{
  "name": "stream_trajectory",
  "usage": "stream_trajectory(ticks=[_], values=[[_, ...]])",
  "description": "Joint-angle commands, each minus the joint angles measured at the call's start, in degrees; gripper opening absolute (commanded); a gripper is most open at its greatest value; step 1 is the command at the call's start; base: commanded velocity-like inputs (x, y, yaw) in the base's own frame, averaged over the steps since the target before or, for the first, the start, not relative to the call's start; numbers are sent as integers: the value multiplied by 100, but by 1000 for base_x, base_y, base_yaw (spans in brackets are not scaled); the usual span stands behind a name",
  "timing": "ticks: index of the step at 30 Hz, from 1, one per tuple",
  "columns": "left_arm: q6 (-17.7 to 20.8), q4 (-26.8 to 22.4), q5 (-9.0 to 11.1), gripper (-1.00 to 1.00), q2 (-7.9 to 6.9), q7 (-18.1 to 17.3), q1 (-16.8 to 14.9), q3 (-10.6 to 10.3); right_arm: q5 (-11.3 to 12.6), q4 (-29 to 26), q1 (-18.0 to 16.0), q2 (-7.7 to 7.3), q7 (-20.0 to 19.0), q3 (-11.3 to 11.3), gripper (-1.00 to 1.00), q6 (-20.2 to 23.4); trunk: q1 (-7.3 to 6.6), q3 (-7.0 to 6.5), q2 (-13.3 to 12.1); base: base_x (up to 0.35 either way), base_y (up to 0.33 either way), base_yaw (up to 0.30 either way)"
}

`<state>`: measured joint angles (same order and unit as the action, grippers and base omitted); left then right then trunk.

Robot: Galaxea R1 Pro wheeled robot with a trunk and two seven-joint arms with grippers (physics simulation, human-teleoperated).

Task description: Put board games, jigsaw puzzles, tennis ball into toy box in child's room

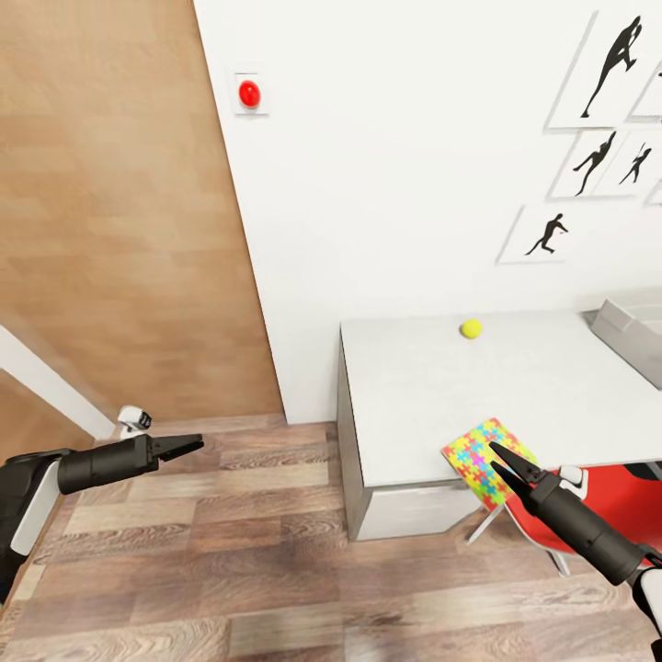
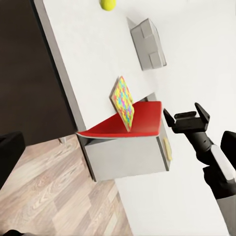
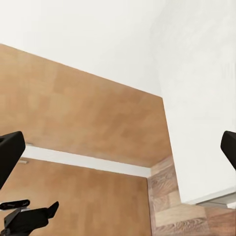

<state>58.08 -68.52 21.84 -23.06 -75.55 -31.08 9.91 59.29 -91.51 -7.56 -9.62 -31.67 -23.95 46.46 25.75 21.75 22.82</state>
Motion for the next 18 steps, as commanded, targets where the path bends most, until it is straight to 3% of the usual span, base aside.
stream_trajectory(ticks=[1, 11, 18], values=[[52, 8, 21, 100, -3, -18, -3, 3, 0, 0, -3, 5, -20, -3, 100, 25, 3, -1, 9, 0, 0, 0], [66, 20, 80, 100, -51, -113, 21, 40, -6, 1, 0, 0, -125, -7, 100, 11, 3, -96, 9, 0, 0, 0], [60, -15, 54, 100, -9, -127, 21, 42, -13, 0, 0, -5, -514, -23, 100, 5, 3, -162, 9, 0, 0, 0]])
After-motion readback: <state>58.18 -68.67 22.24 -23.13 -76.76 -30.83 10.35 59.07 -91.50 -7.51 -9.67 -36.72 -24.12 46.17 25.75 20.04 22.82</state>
